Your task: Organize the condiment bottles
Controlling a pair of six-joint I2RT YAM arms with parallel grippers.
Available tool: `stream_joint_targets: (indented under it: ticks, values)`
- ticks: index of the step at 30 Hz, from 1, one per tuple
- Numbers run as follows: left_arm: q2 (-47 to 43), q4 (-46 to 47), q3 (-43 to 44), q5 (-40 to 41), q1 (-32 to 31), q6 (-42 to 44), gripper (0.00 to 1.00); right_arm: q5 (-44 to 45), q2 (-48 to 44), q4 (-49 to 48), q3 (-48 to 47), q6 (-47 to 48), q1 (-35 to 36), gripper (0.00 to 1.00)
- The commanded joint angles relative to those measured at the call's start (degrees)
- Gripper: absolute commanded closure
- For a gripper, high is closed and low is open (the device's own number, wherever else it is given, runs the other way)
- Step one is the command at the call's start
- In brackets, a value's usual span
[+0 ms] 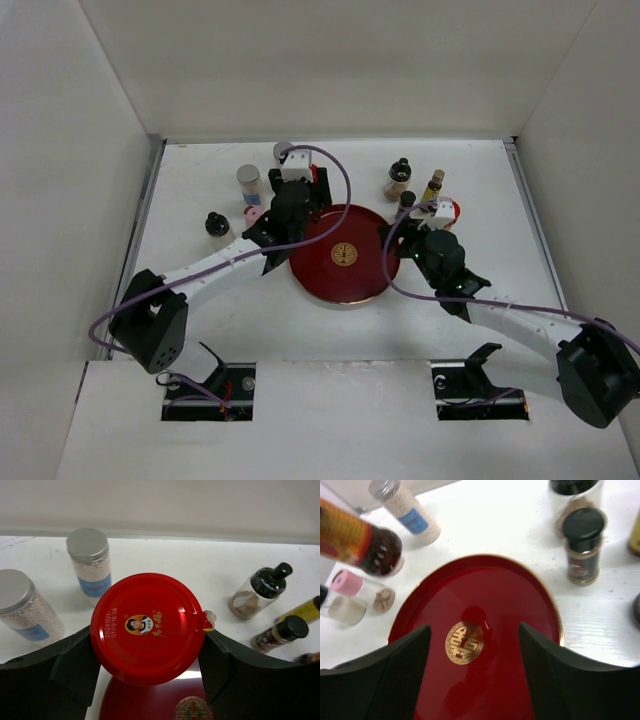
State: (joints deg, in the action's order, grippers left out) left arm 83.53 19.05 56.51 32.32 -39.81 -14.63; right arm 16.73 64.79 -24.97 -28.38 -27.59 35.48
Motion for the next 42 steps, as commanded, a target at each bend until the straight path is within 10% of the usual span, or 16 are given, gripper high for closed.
stream_joint_targets:
  ticks: [1, 4, 8, 19, 24, 29, 42]
  values:
    - [1.11, 6.88, 1.06, -3.74, -1.09, -2.24, 0.63, 0.67, -4.49, -3.77, 1.13, -1.58, -2.56, 0.35]
    - [4.09, 7.75, 2.89, -5.15, -2.33, -2.59, 0.63, 1.02, -8.01, -4.03, 3.15, -3.16, -4.67, 0.55]
    - [8.83, 7.85, 5.53, -6.21, -2.59, -2.24, 0.63, 0.67, -10.04, -3.42, 4.39, -4.92, -7.67, 0.56]
    - [18.51, 10.92, 9.41, -5.60, -2.94, 0.13, 0.61, 1.29, -8.37, -3.42, 4.21, -5.19, -8.37, 0.48]
    - [20.01, 11.63, 8.62, -4.28, -2.94, 0.13, 0.32, 3.04, -9.68, -3.51, 4.91, -5.10, -8.90, 0.24]
    - [15.01, 15.75, 4.23, -3.40, -4.09, 0.57, 0.01, 4.53, -11.35, -3.15, 5.00, -4.66, -9.86, 0.14]
    - [-12.67, 22.61, -17.30, -1.55, -2.33, -3.29, 0.00, 17.46, -17.34, 12.21, 0.97, -3.43, -14.60, 0.10]
